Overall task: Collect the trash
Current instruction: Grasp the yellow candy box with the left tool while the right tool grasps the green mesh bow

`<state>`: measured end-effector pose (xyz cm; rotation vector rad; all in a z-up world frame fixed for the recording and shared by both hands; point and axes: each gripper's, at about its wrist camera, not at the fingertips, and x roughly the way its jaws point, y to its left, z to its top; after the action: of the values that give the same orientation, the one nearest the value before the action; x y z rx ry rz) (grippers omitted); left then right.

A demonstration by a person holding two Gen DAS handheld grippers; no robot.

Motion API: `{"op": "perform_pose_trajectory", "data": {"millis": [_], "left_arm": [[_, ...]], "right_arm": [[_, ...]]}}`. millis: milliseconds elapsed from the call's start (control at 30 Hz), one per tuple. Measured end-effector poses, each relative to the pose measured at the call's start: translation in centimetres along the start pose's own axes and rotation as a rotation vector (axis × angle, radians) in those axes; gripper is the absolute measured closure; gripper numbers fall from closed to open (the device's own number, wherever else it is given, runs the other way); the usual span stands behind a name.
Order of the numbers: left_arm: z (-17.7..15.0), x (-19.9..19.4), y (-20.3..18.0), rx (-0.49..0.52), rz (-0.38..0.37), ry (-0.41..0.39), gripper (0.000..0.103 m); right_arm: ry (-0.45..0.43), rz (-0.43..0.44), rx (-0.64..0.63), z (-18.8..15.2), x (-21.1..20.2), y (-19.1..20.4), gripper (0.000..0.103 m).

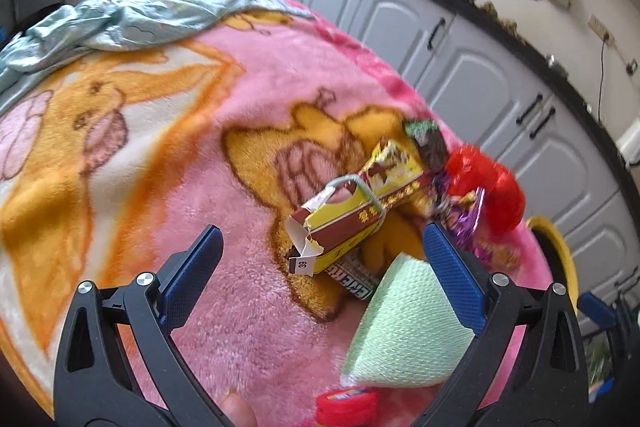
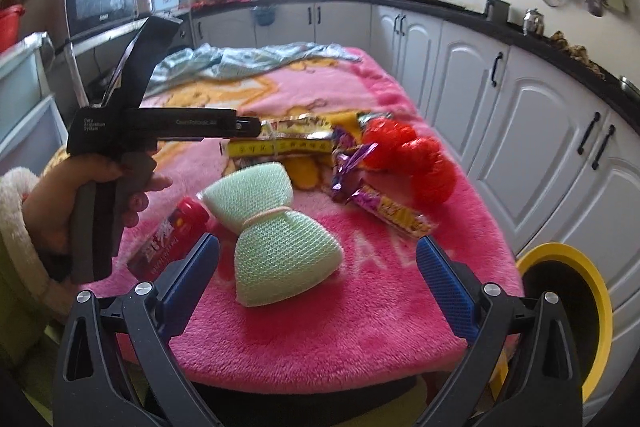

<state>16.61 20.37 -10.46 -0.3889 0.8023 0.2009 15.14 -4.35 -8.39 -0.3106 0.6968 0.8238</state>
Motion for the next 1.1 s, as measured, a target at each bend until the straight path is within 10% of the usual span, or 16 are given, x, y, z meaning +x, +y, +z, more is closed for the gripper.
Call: {"op": "perform_pose_trajectory", "data": {"millis": [667, 1100], "left_arm": [[2.2, 4.2, -2.1, 0.262, -0.037, 0.130, 0.020], [1.9, 4.2, -2.3, 0.254, -0.084, 0.142, 0.062]], "right_arm": [[0.186, 0.086, -0.136, 0.0, 8.2, 2.0, 0.008], [0.196, 0.122, -0.086, -1.1, 7.2, 1.1, 0.029]]}}
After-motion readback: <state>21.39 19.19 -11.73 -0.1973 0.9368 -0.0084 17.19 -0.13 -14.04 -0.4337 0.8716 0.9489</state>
